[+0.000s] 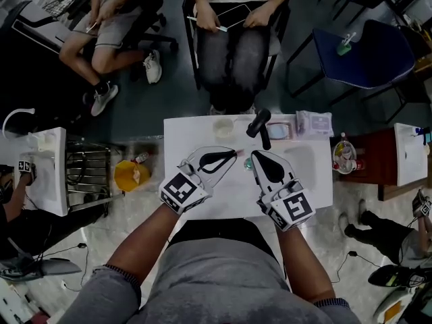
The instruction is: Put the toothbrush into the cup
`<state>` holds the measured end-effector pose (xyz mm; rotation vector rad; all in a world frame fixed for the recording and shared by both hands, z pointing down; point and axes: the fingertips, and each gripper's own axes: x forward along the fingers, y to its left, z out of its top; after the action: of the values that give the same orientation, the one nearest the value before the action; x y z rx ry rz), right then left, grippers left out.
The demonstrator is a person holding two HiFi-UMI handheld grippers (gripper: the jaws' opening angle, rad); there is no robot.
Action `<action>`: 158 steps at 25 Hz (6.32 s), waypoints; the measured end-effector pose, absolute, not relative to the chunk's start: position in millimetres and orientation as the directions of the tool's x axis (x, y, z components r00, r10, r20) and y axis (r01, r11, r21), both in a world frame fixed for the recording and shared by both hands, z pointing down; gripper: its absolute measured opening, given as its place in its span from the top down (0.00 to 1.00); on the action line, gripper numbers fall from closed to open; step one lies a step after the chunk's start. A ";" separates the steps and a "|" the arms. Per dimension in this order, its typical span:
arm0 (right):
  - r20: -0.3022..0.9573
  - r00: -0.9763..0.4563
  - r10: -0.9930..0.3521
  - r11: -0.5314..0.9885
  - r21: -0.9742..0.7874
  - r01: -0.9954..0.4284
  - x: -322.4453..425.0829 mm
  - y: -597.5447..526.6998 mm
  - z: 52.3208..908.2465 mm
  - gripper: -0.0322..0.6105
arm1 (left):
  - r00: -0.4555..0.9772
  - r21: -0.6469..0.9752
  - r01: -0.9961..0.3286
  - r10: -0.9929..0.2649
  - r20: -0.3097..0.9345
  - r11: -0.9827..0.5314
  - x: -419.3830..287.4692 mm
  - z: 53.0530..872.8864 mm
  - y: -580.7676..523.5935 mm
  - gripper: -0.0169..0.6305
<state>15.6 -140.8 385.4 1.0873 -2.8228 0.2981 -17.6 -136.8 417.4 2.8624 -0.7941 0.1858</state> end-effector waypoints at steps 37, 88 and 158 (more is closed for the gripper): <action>0.195 -0.625 -0.756 0.602 -0.169 -0.780 -33.9 -186.3 454.7 0.93 | 0.781 0.245 -0.599 -0.623 -0.028 -0.762 -59.1 428.7 -232.1 0.95; 0.267 -0.586 -0.765 0.556 -0.185 -0.810 -44.6 -214.3 518.3 0.93 | 0.796 0.255 -0.599 -0.600 0.082 -0.759 -53.0 517.9 -256.7 0.95; 0.129 -0.829 -0.544 0.814 -0.161 -0.558 -16.8 -95.0 334.5 0.93 | 0.760 0.178 -0.650 -0.635 0.135 -0.739 -46.3 356.6 -103.7 0.96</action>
<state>-16.8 -95.0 334.5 0.8880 -2.9186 0.2947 -46.3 -103.7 356.6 2.7430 -1.0145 0.0961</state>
